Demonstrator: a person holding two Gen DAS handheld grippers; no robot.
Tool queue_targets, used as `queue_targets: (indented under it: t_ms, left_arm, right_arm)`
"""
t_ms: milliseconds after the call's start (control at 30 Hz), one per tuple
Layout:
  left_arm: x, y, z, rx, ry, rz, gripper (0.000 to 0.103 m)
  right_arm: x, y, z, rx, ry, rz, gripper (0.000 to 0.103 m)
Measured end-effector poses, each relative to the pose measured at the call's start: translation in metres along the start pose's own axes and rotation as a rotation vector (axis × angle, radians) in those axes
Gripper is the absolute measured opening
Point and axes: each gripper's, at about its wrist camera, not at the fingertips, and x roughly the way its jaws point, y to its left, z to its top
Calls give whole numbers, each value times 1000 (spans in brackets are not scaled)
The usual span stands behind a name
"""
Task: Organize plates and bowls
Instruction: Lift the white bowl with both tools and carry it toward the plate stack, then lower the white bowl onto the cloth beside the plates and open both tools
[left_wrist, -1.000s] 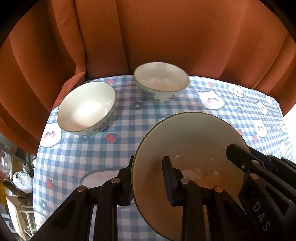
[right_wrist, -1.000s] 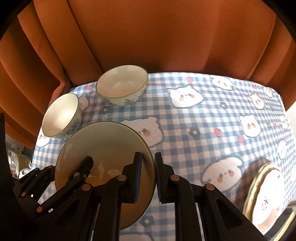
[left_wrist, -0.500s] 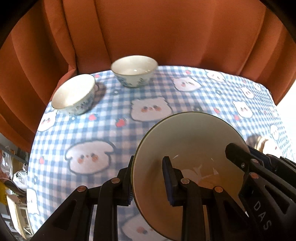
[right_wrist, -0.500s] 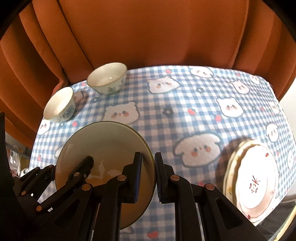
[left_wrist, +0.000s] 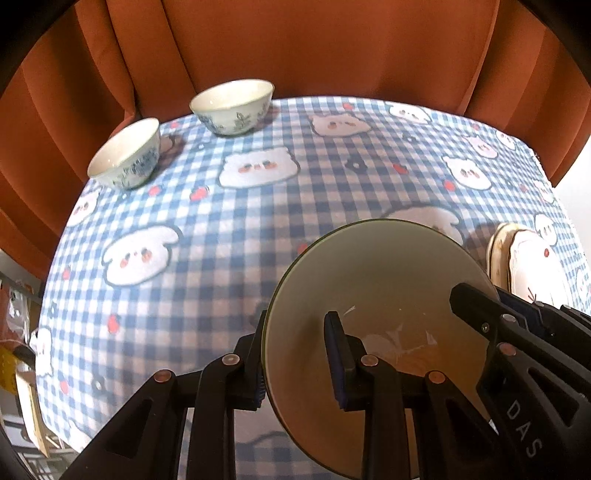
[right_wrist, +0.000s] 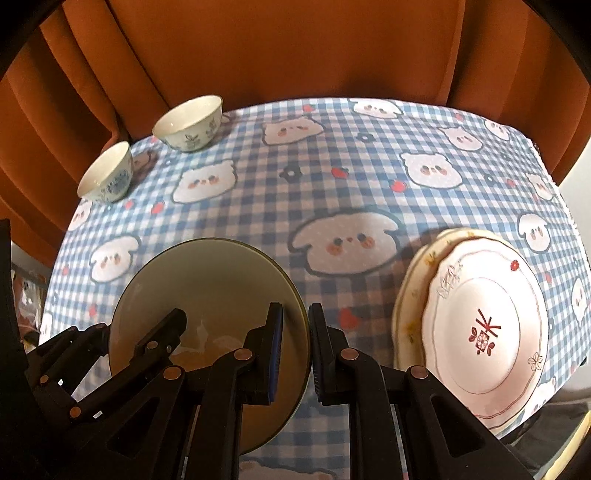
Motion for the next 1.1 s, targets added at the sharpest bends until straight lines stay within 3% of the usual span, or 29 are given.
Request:
queue_targets:
  t_ms: [367, 533, 767, 867, 1000, 1100]
  left_arm:
    - [15, -19, -15, -82, 39, 23, 26]
    - [13, -24, -17, -94, 19, 58, 27]
    - [11, -30, -20, -124, 18, 77, 38]
    - [6, -33, -23, -135, 7, 84, 56]
    - [-2, -36, -24, -129, -11, 93, 64]
    - [-9, -35, -24, -135, -28, 97, 70]
  right_arm:
    - [17, -22, -12, -75, 30, 27, 17]
    - [21, -28, -12, -102, 30, 46, 17]
    - [20, -32, -14, -124, 41, 90, 18]
    - [18, -33, -14, -146, 35, 102, 18]
    - [14, -33, -15, -171, 26, 100, 19]
    - [9, -35, -14, -178, 18, 100, 29]
